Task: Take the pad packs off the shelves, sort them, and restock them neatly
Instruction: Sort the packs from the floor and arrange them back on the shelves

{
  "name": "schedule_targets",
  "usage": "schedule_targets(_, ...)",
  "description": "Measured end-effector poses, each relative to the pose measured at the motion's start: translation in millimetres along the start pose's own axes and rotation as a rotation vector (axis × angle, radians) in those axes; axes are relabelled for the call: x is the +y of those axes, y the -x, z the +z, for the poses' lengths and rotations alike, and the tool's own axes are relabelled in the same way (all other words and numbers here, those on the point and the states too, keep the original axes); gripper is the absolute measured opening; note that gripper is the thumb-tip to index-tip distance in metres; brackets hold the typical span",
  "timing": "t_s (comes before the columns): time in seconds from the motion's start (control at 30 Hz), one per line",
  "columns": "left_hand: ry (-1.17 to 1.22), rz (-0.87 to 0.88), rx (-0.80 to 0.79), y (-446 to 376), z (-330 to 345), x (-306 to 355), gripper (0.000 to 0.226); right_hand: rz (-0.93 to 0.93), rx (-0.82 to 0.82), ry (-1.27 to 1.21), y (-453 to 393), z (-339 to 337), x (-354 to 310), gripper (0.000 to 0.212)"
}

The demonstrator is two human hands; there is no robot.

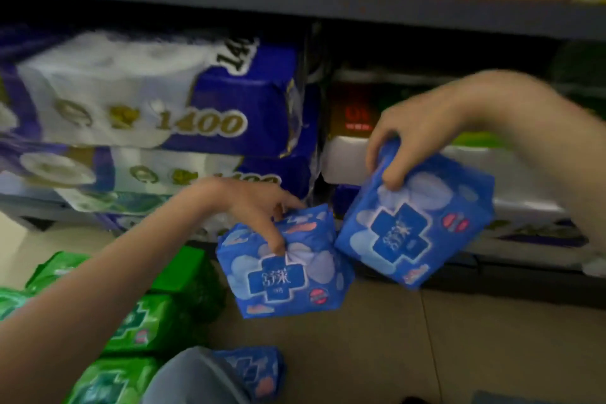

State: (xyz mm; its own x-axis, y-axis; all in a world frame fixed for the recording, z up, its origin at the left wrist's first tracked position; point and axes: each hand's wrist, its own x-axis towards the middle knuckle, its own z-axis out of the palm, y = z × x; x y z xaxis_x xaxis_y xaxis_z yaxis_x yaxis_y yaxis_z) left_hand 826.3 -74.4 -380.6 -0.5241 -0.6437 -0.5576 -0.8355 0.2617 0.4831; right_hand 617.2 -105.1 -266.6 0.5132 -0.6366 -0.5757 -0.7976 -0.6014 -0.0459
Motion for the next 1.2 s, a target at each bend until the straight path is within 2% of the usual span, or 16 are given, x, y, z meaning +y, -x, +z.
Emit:
schedule_targets(0.03,-0.015,0.034,0.035,19.1,-13.1,10.1,0.082,-0.01,0.07,0.003,17.5,-18.1,-4.5,0.03)
schedule_targets(0.13,-0.081,0.102,0.204,75.2,-51.4,37.7,0.066,-0.017,0.311,-0.032,73.9,-66.3,-7.8,0.022)
schedule_targets(0.2,-0.109,0.144,0.351,115.1,-77.5,53.6,0.064,-0.031,0.56,-0.128,111.4,-92.9,-4.9,0.015)
schedule_targets(0.27,-0.077,0.17,0.504,153.4,-100.0,63.9,0.069,-0.088,0.879,-0.217,137.1,-112.6,-2.4,0.015)
schedule_targets(0.37,0.042,0.241,0.704,198.7,-131.1,73.8,0.067,-0.146,1.297,-0.227,137.5,-137.8,-9.1,0.024)
schedule_targets(0.43,0.081,0.235,0.821,220.8,-149.8,77.4,0.064,-0.164,1.427,-0.168,115.3,-153.3,-20.1,0.032)
schedule_targets(0.5,0.021,0.159,0.949,236.7,-167.9,77.6,0.066,-0.159,1.489,-0.149,85.1,-168.5,-25.4,0.04)
schedule_targets(0.6,-0.056,0.044,1.112,246.7,-191.9,76.5,0.07,-0.165,1.477,-0.185,32.0,-189.9,-26.8,0.038)
schedule_targets(0.73,-0.222,-0.173,1.212,239.3,-216.4,65.8,0.108,-0.05,1.23,-0.07,-31.2,-204.2,-22.4,0.041)
schedule_targets(0.8,-0.252,-0.227,1.251,232.0,-227.4,59.9,0.114,0.061,1.141,0.091,-44.5,-207.5,-15.9,0.036)
schedule_targets(0.87,-0.242,-0.22,1.269,220.8,-239.6,57.1,0.115,0.129,1.125,0.231,-42.5,-209.5,-12.5,0.032)
schedule_targets(0.97,-0.262,-0.193,1.241,199.6,-256.5,59.1,0.117,0.068,1.29,0.207,-22.9,-207.0,-13.6,0.038)
schedule_targets(1.1,-0.293,-0.16,1.125,170.8,-276.0,72.4,0.103,-0.04,1.69,0.159,12.5,-189.5,-0.7,0.025)
schedule_targets(1.17,-0.346,-0.157,1.053,149.7,-282.8,81.8,0.095,0.022,1.787,0.228,22.2,-184.3,13.6,0.026)
schedule_targets(1.2,-0.395,-0.172,1.01,137.2,-285.0,86.0,0.095,0.117,1.744,0.261,24.3,-182.5,19.9,0.036)
